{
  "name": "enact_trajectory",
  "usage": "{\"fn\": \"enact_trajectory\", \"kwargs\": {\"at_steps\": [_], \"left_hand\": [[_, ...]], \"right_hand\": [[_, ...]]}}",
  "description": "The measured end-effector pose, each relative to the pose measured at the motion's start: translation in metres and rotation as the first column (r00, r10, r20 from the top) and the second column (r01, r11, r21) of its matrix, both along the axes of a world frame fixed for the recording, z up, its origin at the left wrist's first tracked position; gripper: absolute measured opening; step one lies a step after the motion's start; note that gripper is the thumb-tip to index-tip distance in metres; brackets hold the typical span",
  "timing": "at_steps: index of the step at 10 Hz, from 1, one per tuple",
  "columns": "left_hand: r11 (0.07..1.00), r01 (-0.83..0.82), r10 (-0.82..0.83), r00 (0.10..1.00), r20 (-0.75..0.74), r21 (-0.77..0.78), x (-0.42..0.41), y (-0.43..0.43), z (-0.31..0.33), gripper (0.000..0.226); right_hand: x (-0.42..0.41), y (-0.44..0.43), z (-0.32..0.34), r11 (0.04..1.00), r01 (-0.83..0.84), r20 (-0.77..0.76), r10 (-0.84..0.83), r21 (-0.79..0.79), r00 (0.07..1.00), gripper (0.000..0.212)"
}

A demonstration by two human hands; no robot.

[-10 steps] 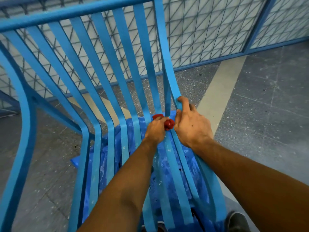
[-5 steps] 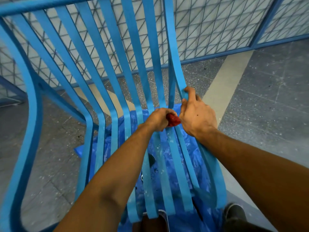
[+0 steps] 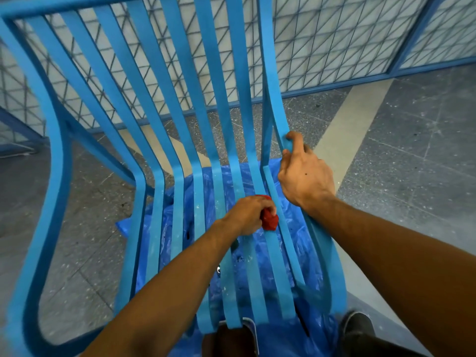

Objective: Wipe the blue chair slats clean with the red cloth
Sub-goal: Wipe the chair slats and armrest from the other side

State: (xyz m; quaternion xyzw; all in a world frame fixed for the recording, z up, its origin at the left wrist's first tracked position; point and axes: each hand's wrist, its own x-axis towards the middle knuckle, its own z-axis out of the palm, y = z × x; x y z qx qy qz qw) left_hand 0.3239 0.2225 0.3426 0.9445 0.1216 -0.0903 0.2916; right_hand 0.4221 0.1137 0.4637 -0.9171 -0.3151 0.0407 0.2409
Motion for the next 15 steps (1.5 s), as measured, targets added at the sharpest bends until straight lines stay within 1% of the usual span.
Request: {"fn": "enact_trajectory", "kwargs": {"at_steps": [1,2,3,4,5,6,7,8,9,10,11,12,13,14,15], "left_hand": [[0.989,0.036,-0.06,0.985,-0.162,-0.146,0.002,0.007,0.012,0.052],[0.938,-0.074,-0.004,0.975,-0.224,-0.338,0.013,0.016,0.031,0.054],[0.869,-0.305,0.303,0.951,-0.07,-0.39,0.028,0.017,0.031,0.049],[0.93,-0.288,0.305,0.951,0.046,-0.228,0.033,0.017,0.011,0.037],[0.985,-0.164,0.167,0.984,0.057,-0.059,0.023,0.007,0.0,0.039],[0.995,-0.093,0.095,0.994,0.059,-0.028,0.008,-0.004,-0.003,0.046],[1.0,-0.006,0.006,1.0,0.026,-0.014,-0.012,-0.005,-0.01,0.044],[0.995,0.095,-0.095,0.995,-0.041,-0.002,-0.024,-0.012,-0.005,0.04],[0.979,0.149,-0.172,0.969,-0.175,-0.137,-0.021,-0.007,0.017,0.037],[0.953,0.066,-0.119,0.979,-0.168,-0.295,-0.008,0.003,0.023,0.041],[0.91,-0.181,0.174,0.983,-0.051,-0.374,0.003,0.01,0.02,0.031],[0.958,-0.181,0.193,0.981,0.035,-0.221,0.009,-0.001,-0.019,0.025],[0.988,-0.137,0.145,0.984,0.108,-0.074,-0.01,-0.02,-0.021,0.04],[1.0,-0.001,-0.001,0.996,0.089,0.021,-0.025,-0.026,-0.015,0.041],[0.997,0.072,-0.072,0.996,0.057,0.005,-0.04,-0.033,-0.005,0.038]], "right_hand": [[-0.001,0.0,0.0,1.0,-0.006,0.005,0.006,0.001,1.0,0.032],[-0.001,0.0,0.0,1.0,-0.001,0.003,0.001,-0.001,1.0,0.032],[-0.001,0.001,-0.001,1.0,-0.008,0.007,0.008,-0.003,1.0,0.033],[0.0,0.0,-0.001,1.0,-0.002,0.008,0.002,-0.01,1.0,0.034],[0.0,0.0,-0.001,1.0,-0.008,0.014,0.008,-0.01,1.0,0.033],[0.0,0.0,-0.001,1.0,-0.012,0.014,0.012,-0.001,1.0,0.033],[-0.001,0.0,0.0,1.0,-0.015,0.003,0.015,-0.002,1.0,0.034],[-0.001,0.0,0.0,1.0,-0.014,0.005,0.014,0.0,1.0,0.033],[0.0,0.001,-0.001,1.0,-0.013,0.016,0.013,-0.003,1.0,0.034],[0.0,0.001,-0.002,1.0,-0.012,0.017,0.012,0.001,1.0,0.034],[-0.001,0.001,-0.003,1.0,-0.007,0.021,0.007,-0.001,1.0,0.033],[-0.001,0.002,-0.003,1.0,-0.002,0.019,0.002,-0.004,1.0,0.033],[0.0,0.001,-0.003,1.0,-0.008,0.016,0.008,0.003,1.0,0.033],[0.001,0.001,-0.002,1.0,-0.009,0.007,0.009,0.001,1.0,0.032],[0.002,0.0,-0.002,1.0,-0.01,0.004,0.01,-0.007,1.0,0.031]]}}
